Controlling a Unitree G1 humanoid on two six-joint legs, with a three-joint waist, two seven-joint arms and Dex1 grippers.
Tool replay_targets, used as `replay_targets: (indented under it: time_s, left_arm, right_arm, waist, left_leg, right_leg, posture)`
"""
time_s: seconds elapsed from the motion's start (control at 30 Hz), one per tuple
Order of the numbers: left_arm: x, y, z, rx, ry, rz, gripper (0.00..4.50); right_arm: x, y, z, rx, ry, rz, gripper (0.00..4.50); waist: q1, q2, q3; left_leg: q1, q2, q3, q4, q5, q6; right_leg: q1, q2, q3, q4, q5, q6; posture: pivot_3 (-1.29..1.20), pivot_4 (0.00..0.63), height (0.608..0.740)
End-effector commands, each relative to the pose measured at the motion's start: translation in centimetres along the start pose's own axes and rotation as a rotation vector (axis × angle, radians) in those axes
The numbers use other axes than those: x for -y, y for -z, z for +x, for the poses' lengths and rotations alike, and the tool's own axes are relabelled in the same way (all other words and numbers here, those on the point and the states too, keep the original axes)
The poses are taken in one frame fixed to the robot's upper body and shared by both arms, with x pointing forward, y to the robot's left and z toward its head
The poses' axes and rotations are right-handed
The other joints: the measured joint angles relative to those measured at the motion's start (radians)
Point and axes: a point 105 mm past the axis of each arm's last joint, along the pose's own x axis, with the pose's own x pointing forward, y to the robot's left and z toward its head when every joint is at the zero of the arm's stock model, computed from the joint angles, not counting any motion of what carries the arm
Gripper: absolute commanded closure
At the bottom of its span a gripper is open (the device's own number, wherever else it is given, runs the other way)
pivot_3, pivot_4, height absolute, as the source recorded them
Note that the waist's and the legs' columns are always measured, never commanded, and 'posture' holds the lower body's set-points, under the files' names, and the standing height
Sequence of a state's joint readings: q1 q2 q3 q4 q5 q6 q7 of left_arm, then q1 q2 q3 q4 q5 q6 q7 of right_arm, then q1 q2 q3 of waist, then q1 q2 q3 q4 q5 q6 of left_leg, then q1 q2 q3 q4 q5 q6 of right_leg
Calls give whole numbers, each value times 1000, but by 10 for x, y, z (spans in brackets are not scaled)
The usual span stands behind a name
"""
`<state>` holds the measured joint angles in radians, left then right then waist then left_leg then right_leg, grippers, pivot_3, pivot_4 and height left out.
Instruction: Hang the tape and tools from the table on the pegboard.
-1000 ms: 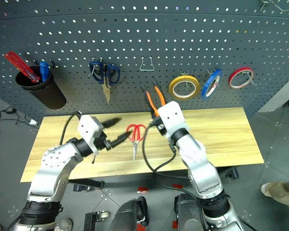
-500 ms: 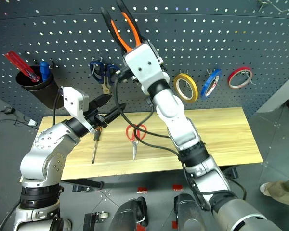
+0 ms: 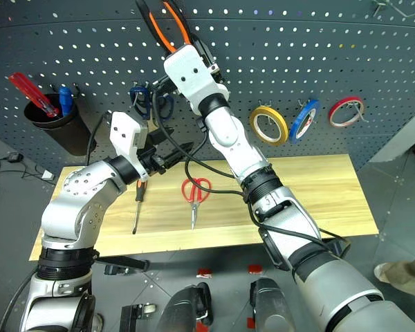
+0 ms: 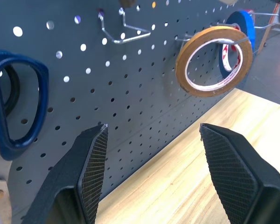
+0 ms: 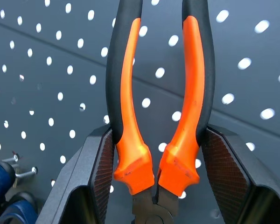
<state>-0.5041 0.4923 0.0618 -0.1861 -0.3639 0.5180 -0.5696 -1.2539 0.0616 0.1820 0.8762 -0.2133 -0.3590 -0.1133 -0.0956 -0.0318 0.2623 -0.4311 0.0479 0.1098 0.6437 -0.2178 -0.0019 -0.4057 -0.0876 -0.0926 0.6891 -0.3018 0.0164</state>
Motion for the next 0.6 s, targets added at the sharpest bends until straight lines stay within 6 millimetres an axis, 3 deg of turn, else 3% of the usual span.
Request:
replay_targets:
  time_s: [0.03, 0.33, 0.6]
  left_arm:
    - [-1, -12, 3, 40, -9, 39, 1206]
    - [3, -3, 1, 17, 0, 36, 1206]
    - [7, 9, -2, -10, -9, 24, 1206]
  right_arm:
    - [10, -17, 10, 77, 43, -4, 1978]
    - [23, 15, -4, 4, 62, -46, 1978]
    - [31, 48, -19, -139, 114, 19, 1979]
  waist:
    - [7, 0, 4]
    - [23, 0, 31]
    - [30, 0, 44]
  left_leg:
    - [0, 0, 0, 0, 0, 0]
    - [0, 0, 0, 1, 0, 0]
    - [0, 0, 0, 2, 0, 0]
  right_leg:
    - [0, 0, 0, 0, 0, 0]
    - [0, 0, 0, 1, 0, 0]
    - [0, -1, 0, 3, 0, 0]
  posture:
    - [-71, 293, 740]
    - [-55, 333, 740]
    - [-68, 344, 740]
